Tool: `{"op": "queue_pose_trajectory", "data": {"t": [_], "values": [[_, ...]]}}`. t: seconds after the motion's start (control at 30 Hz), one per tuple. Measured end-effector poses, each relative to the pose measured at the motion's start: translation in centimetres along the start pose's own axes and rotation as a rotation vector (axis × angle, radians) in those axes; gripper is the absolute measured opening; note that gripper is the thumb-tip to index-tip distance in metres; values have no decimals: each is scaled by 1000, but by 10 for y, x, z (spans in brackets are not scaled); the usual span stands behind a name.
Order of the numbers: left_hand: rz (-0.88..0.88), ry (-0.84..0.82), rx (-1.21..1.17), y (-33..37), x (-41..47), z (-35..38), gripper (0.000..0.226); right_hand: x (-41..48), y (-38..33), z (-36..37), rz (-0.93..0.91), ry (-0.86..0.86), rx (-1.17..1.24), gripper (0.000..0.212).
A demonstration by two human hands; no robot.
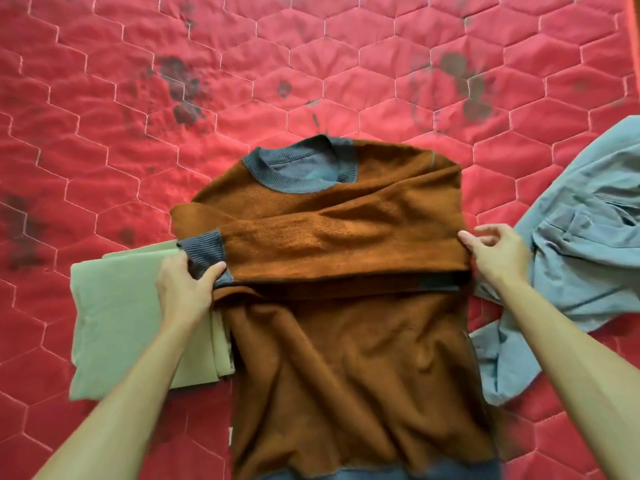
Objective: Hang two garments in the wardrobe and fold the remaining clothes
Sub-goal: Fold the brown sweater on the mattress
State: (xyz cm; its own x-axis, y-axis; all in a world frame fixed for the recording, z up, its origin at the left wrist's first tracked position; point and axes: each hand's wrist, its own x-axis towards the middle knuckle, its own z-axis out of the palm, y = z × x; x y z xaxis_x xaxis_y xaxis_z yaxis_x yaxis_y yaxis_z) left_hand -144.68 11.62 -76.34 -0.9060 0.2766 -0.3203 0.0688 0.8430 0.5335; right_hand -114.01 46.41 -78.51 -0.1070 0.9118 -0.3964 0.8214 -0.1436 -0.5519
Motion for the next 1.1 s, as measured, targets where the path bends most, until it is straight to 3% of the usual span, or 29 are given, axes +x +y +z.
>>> {"op": "queue_pose_trajectory", "data": {"t": [0.17,0.27,0.37,0.47,0.6,0.73,0.87,1.1], "values": [[-183,126,-62,3,-64,11,77,-48,38,-4,-27,-292,-89,39],[-161,7,-7,-17,-115,18,72,-79,72,-10,-18,-442,-229,37],[-95,-136,172,-41,-157,33,61,-105,108,-12,-24,-413,-282,47],[-88,-193,347,-52,-184,51,65,-126,119,-15,-11,-427,-243,55],[-317,-128,422,-48,-213,71,63,-140,130,-24,96,-436,-217,45],[-548,8,228,-65,-232,78,75,-172,147,-29,111,-585,-197,34],[-367,-112,64,-101,-239,64,35,-194,165,-30,38,-442,-305,29],[-385,-250,10,-151,-252,1,36,-213,185,-73,70,-234,-238,28]]}}
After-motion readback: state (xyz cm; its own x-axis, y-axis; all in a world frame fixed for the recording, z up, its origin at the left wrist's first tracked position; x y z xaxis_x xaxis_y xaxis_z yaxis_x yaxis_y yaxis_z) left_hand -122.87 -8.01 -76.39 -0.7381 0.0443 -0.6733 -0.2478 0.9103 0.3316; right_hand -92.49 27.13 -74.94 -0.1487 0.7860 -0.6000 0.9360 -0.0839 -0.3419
